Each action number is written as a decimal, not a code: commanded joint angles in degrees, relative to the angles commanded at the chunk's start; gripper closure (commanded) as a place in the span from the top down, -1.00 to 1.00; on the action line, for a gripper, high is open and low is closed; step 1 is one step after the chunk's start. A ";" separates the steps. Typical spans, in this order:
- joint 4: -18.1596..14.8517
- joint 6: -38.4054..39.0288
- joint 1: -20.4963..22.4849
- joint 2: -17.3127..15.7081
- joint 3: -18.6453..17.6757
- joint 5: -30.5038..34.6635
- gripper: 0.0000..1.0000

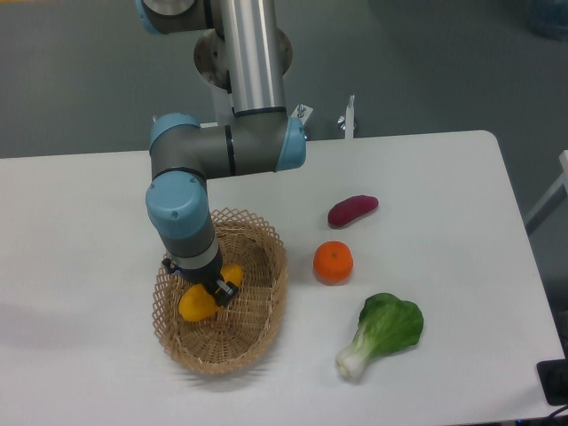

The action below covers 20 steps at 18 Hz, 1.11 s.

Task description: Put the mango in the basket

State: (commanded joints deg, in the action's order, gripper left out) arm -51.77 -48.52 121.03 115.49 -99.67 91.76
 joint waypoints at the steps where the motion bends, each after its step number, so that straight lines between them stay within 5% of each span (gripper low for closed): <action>1: 0.09 0.00 0.00 0.00 0.00 0.00 0.08; 3: 0.18 0.00 0.00 -0.09 0.17 0.00 0.80; 4: 0.18 0.17 0.00 -0.18 0.18 0.00 1.00; 12: -0.53 -0.26 0.87 -2.28 3.42 -0.26 1.00; 16: -1.75 -0.53 4.48 -3.34 8.78 -0.70 1.00; 20: -8.32 -4.99 9.30 -4.74 13.79 -3.24 1.00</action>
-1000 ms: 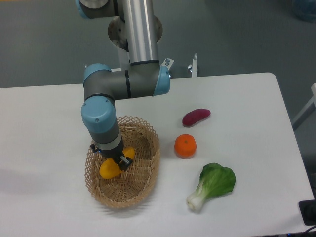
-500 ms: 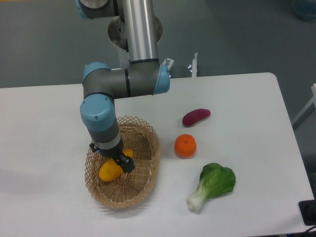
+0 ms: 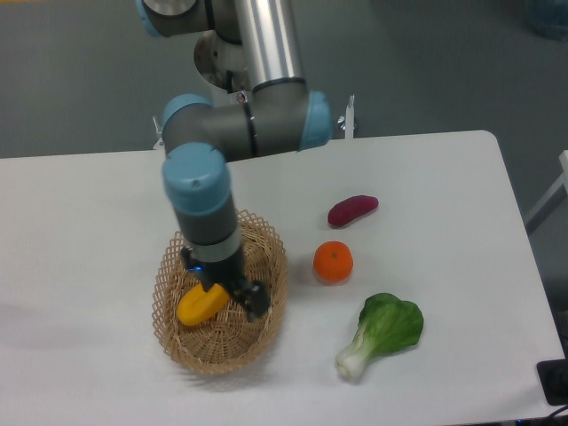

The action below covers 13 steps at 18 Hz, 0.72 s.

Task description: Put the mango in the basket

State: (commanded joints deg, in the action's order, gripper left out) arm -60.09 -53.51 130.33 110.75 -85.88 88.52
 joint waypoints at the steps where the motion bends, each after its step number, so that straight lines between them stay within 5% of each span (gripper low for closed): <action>1: -2.29 -1.76 1.67 -0.62 1.14 -1.14 1.00; 13: -11.80 -21.01 15.83 -5.81 3.97 -4.05 1.00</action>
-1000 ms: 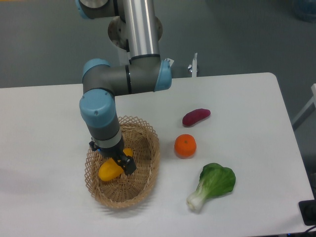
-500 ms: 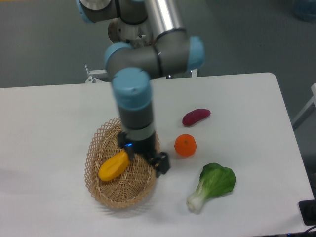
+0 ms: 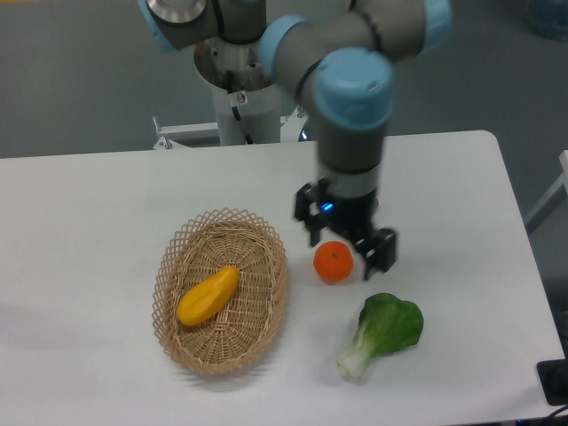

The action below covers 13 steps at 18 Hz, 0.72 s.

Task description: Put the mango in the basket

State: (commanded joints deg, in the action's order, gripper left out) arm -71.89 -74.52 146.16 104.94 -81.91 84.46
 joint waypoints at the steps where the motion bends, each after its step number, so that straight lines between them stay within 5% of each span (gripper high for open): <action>1: -0.35 -1.23 0.70 0.00 0.00 0.00 1.00; 13: -2.11 -3.70 3.52 -0.97 -0.18 -2.72 1.00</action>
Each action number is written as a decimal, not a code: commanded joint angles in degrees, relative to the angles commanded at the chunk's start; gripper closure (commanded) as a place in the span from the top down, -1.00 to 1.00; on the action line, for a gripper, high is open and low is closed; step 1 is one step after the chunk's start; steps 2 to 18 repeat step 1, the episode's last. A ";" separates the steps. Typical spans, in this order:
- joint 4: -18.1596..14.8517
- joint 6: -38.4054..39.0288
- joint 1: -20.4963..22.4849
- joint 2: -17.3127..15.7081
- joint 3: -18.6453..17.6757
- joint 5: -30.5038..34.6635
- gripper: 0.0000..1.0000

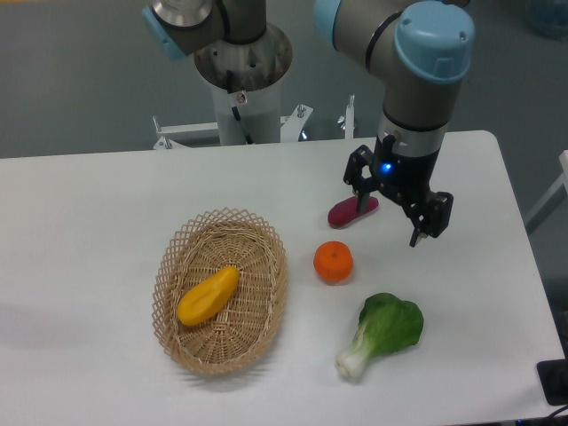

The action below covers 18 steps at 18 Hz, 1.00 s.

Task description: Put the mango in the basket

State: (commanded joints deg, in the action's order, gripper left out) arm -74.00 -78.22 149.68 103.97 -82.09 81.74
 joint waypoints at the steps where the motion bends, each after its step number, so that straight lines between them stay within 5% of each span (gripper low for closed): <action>1: 0.00 0.00 0.00 0.00 0.00 0.00 1.00; 18: 0.00 0.00 0.00 0.00 0.00 0.00 1.00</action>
